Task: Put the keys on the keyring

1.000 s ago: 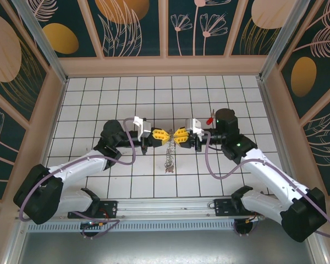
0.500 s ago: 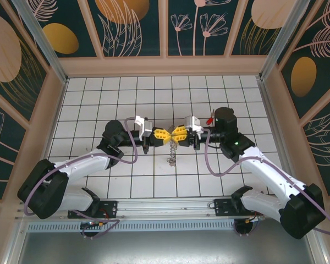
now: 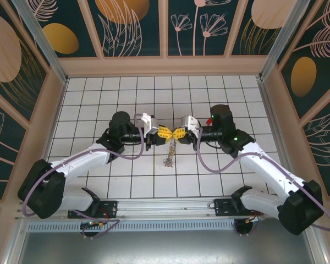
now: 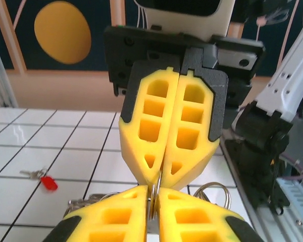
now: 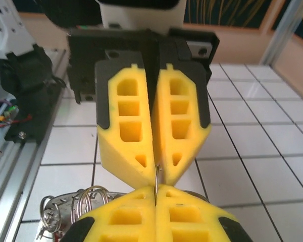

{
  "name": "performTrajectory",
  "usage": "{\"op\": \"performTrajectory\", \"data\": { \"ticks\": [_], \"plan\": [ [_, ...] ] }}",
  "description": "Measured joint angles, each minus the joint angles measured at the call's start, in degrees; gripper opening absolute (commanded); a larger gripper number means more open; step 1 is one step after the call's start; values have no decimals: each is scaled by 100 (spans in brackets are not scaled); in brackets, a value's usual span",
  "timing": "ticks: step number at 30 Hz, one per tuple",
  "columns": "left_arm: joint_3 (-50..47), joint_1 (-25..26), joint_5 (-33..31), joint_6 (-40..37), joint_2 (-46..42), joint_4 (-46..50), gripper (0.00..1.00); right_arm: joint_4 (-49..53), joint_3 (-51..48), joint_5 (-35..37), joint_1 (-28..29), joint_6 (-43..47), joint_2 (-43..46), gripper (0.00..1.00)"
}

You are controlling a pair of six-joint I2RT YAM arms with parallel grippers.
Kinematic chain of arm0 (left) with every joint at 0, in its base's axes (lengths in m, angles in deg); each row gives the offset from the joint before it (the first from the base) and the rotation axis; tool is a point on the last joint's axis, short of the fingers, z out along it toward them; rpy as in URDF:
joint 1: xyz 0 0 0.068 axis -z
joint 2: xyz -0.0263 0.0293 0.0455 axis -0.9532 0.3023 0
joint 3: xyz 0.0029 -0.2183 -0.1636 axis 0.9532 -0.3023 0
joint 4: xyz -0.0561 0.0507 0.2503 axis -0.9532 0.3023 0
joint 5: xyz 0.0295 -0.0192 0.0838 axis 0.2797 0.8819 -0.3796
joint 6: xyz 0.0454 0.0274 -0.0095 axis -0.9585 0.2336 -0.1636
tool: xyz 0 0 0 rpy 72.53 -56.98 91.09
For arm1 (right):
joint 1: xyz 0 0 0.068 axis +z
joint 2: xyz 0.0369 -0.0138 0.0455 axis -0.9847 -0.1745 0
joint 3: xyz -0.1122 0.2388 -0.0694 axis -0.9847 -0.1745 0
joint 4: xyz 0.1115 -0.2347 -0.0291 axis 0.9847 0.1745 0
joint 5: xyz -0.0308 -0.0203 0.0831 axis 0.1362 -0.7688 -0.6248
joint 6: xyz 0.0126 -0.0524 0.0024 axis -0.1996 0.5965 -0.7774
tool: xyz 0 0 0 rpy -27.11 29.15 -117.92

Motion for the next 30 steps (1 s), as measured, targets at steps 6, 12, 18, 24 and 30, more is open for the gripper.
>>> {"op": "performTrajectory", "data": {
  "ticks": [6,12,18,24,30],
  "plan": [
    [492,-15,-120,-1180,0,1799,0,723,240,527,236,361,-210,0],
    [323,-13,-212,-1344,-103,1878,0,866,293,734,389,400,-317,17],
    [-566,79,-236,31,-479,-208,0,120,-114,203,122,39,142,23],
    [-872,94,-164,1036,-472,-1674,0,-341,-293,-116,-17,-208,374,24],
    [-872,94,-35,1416,-389,-2306,0,-568,-317,-299,-22,-358,374,24]
  ]
}}
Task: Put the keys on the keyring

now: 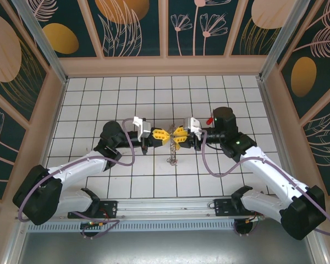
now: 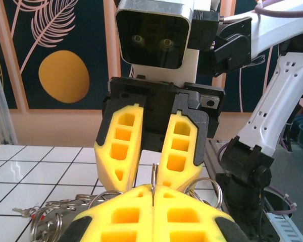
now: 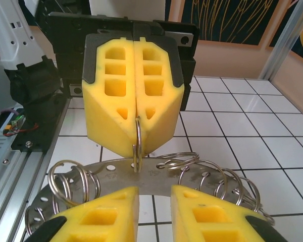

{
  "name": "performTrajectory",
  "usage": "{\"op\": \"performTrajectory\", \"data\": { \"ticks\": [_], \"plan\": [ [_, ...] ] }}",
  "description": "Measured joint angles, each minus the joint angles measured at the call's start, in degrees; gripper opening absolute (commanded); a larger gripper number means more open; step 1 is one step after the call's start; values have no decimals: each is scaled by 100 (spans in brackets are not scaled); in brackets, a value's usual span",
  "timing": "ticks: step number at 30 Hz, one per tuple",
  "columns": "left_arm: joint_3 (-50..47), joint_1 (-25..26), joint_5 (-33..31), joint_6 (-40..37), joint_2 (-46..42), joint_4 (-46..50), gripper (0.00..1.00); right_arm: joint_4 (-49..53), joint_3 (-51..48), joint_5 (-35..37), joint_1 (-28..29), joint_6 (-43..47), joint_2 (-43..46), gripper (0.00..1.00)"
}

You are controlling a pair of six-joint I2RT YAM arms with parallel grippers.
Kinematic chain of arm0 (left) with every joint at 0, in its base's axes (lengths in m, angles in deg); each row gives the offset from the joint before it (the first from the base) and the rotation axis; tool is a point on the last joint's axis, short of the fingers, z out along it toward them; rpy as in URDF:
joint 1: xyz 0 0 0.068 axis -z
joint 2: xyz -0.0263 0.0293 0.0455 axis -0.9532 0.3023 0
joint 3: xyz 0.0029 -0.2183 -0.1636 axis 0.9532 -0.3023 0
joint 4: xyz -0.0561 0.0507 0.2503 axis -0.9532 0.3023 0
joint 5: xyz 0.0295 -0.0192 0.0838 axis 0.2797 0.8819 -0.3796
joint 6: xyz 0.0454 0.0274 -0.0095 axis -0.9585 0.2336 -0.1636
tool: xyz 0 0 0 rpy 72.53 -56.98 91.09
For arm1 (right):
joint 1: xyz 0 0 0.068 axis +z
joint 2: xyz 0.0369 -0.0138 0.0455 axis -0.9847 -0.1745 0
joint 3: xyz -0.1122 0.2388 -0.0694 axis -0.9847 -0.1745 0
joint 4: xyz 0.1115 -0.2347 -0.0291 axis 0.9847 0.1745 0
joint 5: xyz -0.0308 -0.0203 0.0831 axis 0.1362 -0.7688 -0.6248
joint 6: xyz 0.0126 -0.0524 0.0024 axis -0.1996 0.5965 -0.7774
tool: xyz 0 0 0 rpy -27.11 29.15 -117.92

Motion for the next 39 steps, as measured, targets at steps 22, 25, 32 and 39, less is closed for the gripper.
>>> {"op": "performTrajectory", "data": {
  "ticks": [22,25,32,39],
  "plan": [
    [149,-7,68,24,317,33,12,-232,-17,-330,-37,-205,-96,0],
    [584,-35,107,-807,313,1362,10,114,72,-179,-90,-48,-205,0],
    [1355,-46,39,-2535,280,3759,0,857,343,46,-59,354,-448,0],
    [1235,-68,20,-2680,221,3941,0,1244,501,337,125,544,-616,15]
  ]
}}
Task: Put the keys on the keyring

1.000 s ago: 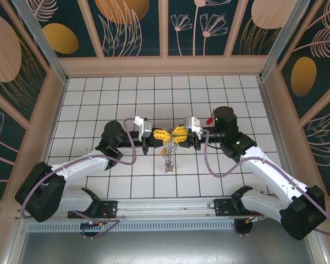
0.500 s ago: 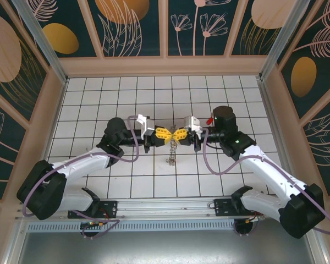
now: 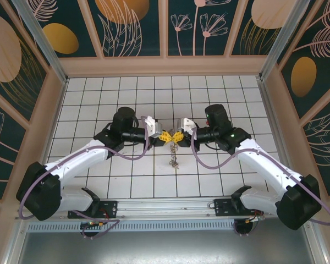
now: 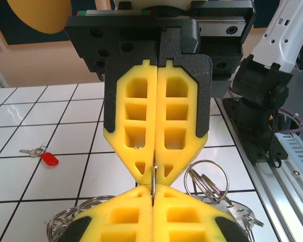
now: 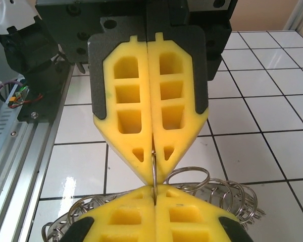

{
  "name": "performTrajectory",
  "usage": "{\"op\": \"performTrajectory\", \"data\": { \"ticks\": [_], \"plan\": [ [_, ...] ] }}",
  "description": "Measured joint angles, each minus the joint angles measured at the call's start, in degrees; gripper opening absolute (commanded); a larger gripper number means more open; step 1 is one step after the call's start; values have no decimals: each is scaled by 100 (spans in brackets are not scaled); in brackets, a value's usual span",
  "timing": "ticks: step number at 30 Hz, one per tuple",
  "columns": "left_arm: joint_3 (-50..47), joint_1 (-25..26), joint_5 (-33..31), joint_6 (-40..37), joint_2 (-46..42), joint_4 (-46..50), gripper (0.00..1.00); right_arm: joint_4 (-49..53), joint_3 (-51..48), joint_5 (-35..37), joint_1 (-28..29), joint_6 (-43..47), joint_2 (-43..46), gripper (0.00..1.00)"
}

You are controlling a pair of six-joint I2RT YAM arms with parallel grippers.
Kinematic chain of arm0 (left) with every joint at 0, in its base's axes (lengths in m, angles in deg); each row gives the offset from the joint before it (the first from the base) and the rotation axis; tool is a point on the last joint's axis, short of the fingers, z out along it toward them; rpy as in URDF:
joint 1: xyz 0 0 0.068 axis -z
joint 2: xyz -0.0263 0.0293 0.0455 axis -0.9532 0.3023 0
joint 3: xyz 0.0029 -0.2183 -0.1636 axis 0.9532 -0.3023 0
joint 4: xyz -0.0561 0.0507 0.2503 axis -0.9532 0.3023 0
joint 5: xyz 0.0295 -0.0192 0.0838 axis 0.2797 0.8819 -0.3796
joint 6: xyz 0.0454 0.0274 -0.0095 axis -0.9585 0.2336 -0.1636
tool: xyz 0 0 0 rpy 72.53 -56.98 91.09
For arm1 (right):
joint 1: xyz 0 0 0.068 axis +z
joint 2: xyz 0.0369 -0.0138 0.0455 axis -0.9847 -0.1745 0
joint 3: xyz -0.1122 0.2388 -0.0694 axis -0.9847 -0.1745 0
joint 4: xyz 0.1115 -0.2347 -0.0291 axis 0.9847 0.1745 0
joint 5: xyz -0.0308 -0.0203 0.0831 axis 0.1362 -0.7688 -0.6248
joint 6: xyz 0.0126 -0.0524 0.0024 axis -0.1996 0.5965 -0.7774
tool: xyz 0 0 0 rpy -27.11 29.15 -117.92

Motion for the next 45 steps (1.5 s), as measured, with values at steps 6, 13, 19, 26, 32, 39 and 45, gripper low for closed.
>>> {"op": "performTrajectory", "data": {
  "ticks": [6,13,19,26,32,39,45],
  "plan": [
    [-966,63,-85,1241,-243,-1996,0,-518,-225,-201,-96,-205,337,28],
    [-1252,79,-304,1711,-350,-2994,0,-933,-444,-544,-197,-463,721,37],
    [-1353,168,-977,656,-876,-2806,0,-1056,-675,-448,-382,-553,1099,48],
    [-1351,190,-1062,-1147,-1198,-2131,0,-1429,-914,382,-398,-647,1703,51],
    [-1193,190,-964,-2413,-1399,-1611,0,-2000,-1353,1567,-616,-859,2253,53],
    [-1001,190,-859,-3110,-1405,-1392,0,-2524,-1834,3580,-697,-1453,2422,58],
    [-1001,195,-885,-3397,-1410,-1316,0,-2656,-1993,4612,-975,-2197,2422,58]
  ]
}}
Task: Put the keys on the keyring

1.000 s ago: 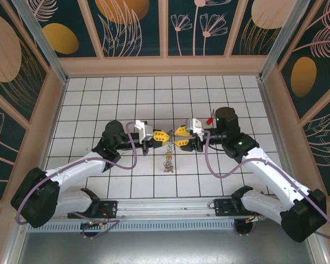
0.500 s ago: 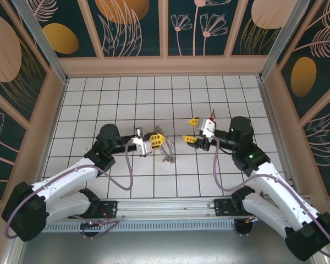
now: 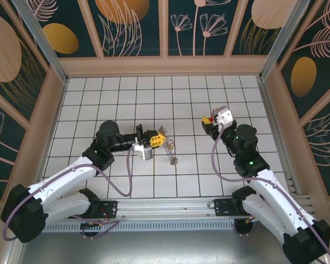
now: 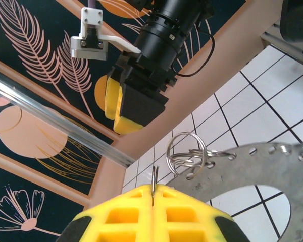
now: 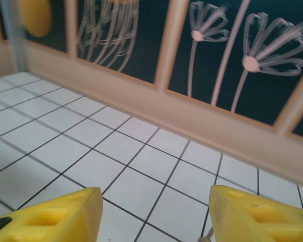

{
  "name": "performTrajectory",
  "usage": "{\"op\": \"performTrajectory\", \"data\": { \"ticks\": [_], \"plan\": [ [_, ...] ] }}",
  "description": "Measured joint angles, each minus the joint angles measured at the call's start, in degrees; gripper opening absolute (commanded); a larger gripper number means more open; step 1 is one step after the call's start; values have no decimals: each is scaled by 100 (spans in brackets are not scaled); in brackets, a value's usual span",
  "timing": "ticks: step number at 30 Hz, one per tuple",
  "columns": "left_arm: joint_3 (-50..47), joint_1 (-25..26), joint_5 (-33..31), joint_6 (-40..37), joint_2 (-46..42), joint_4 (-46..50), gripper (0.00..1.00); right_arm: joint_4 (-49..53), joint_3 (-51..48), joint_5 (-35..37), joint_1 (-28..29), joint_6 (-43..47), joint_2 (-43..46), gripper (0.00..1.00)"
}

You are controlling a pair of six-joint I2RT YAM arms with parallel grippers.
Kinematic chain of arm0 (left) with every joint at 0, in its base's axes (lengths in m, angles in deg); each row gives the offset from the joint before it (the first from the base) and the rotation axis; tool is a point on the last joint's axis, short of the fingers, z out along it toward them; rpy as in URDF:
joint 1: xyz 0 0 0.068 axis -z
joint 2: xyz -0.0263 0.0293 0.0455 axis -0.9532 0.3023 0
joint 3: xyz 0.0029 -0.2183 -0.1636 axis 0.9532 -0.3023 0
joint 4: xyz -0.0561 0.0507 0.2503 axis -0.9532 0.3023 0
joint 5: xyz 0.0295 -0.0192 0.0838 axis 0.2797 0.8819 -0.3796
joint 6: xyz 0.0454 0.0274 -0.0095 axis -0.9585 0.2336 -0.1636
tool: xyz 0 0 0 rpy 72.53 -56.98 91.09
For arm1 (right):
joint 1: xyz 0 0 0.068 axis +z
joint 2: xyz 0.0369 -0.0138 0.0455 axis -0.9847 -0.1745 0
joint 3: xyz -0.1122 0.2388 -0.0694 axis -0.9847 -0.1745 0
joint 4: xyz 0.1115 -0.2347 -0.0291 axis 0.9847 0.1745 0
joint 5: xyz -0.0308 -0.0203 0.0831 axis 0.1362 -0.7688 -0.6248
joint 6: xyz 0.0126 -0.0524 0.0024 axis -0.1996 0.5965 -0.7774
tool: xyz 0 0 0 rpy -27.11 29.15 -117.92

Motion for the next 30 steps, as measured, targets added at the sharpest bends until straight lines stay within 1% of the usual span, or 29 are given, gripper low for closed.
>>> {"op": "performTrajectory", "data": {
  "ticks": [4,8,9,11,12,15,17,19,21,23,30],
  "plan": [
    [0,0,-11,-90,0,2,0,-37,0,262,-339,-719,-90,59],
    [0,0,-24,-103,0,2,0,42,31,409,-719,-1563,-409,60],
    [0,0,-35,-98,0,0,0,162,90,450,-822,-1808,-549,58],
    [0,0,-92,7,2,-17,0,511,315,446,-1067,-2312,-911,51],
    [0,0,-162,179,9,-59,0,728,503,407,-1235,-2581,-1158,47],
    [59,2,-514,992,120,-151,0,1191,1054,232,-1641,-3154,-1910,43],
    [96,0,-697,1508,229,-236,0,1436,1329,92,-1759,-3423,-2391,39],
    [44,0,-833,1993,282,-433,0,1679,1534,-76,-1797,-3613,-2835,37],
    [-170,0,-977,2483,271,-846,0,1899,1753,-282,-1814,-3742,-3351,37],
    [-378,0,-1095,2824,264,-1106,0,1993,1941,-474,-1823,-3838,-3862,35],
    [-704,0,-1394,3668,249,-1565,0,2181,2728,-804,-1823,-3893,-5184,32]
  ]
}}
